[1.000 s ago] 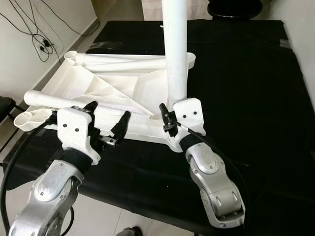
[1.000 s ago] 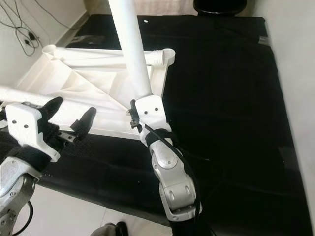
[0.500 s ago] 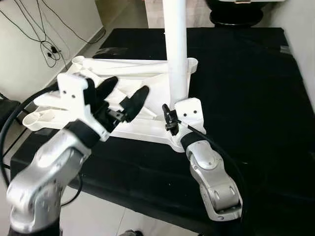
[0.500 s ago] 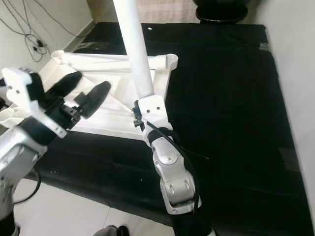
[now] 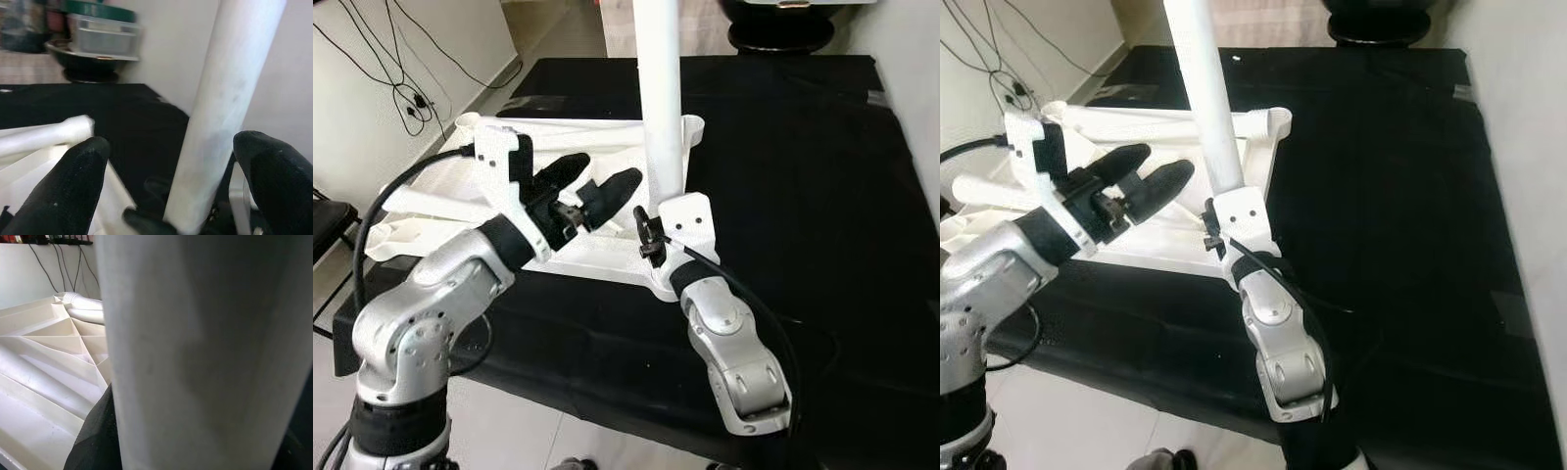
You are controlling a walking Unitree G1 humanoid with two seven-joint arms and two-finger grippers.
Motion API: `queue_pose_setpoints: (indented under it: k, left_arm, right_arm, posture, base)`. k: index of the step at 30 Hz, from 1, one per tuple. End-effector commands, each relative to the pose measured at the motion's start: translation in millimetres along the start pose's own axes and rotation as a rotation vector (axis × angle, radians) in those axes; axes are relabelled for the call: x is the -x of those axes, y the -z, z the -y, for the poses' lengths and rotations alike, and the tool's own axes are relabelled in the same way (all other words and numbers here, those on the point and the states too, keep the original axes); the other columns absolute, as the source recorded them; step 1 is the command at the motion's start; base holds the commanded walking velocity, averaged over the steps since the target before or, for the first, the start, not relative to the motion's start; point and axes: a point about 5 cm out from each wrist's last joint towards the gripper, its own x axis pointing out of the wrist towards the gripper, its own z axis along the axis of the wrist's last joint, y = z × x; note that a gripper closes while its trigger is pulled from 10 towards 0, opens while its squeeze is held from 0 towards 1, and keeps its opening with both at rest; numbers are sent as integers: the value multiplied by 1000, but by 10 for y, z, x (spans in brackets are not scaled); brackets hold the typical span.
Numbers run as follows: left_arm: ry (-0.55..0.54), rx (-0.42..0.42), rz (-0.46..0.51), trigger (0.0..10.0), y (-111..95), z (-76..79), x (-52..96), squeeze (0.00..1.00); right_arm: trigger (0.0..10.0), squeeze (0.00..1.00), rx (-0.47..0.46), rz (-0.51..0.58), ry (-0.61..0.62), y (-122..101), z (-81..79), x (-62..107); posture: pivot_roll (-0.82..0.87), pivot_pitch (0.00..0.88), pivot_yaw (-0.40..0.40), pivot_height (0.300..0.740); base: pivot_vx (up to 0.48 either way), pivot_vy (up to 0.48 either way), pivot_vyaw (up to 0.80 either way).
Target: Building children table
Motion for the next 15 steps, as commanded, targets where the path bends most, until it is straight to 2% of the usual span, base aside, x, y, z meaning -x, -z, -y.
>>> queue_pose_setpoints:
  k: [1, 3, 5, 7, 9, 10, 12, 13, 15]
  left_arm:
    - [52, 12, -32, 10000, 17, 6, -51, 0]
    - [69, 12, -33, 10000, 0, 5, -85, 0]
    - [120, -2, -39, 10000, -51, -10, -219, 0]
    - [142, -12, -45, 10000, -76, -20, -287, 0]
    - [184, 15, -29, 10000, -132, -4, -426, 0]
    - [184, 15, -29, 10000, -132, -4, -426, 0]
    - [231, 35, -22, 10000, -176, 23, -549, 0]
    - [231, 35, -22, 10000, -176, 23, -549, 0]
    - [274, 27, -39, 10000, -191, 25, -656, 0]
  right_arm:
    - [10000, 0, -26, 105, -26, -155, -94, -5]
    - [10000, 0, -30, 108, -29, -159, -102, -7]
    - [10000, 0, -44, 120, -37, -182, -120, -5]
    - [10000, 0, -50, 126, -41, -196, -129, -3]
    - [10000, 0, -60, 134, -44, -214, -137, 3]
    - [10000, 0, -60, 134, -44, -214, -137, 3]
    - [10000, 0, -67, 138, -46, -223, -147, 8]
    - [10000, 0, -67, 138, -46, -223, -147, 8]
    - [10000, 0, -72, 142, -47, -232, -154, 9]
  posture:
    - [57, 158, 110, 740]
    - [57, 158, 110, 740]
    - [58, 155, 117, 740]
    - [59, 155, 120, 740]
    - [63, 155, 132, 740]
    - [63, 155, 132, 740]
    - [61, 154, 136, 740]
    - [61, 154, 136, 740]
    - [57, 153, 141, 740]
  base:
    - [0, 0, 0]
    - [0, 0, 0]
    - [0, 0, 0]
    - [0, 0, 0]
    - [0, 0, 0]
    - [0, 0, 0]
    - [0, 0, 0]
    - [0, 0, 0]
    - [0, 0, 0]
